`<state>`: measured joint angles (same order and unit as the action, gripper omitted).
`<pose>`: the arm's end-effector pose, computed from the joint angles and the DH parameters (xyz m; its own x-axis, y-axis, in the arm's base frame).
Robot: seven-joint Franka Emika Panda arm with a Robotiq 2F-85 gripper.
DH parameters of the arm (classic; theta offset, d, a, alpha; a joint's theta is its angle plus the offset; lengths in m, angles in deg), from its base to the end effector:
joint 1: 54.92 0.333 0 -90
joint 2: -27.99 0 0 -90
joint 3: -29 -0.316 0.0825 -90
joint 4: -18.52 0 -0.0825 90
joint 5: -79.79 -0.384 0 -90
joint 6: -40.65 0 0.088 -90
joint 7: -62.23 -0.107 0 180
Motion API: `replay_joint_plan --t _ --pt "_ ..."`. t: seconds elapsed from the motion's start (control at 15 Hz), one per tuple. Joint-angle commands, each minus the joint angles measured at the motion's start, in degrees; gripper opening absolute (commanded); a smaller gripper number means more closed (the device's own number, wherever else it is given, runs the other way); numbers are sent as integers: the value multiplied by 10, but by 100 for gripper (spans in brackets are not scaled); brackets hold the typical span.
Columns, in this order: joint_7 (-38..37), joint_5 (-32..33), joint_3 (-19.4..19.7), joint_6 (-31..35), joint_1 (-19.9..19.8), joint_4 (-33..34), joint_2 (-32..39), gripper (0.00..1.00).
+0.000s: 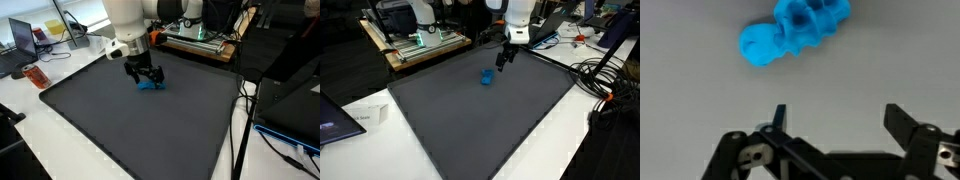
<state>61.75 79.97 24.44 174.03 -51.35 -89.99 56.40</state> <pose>0.6208 0.0863 0.2362 0.9899 0.1278 -0.0606 0.1259 -0.9914 -0.0352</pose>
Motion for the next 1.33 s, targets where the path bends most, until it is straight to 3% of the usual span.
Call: replay_joint_plan --t 0.0,0.6,1.27 --pt "63 -57 -16 33 -37 1 10 100" --pt "191 -139 -41 47 -100 -20 11 100" --pt "252 -168 -71 176 -131 -116 -26 100"
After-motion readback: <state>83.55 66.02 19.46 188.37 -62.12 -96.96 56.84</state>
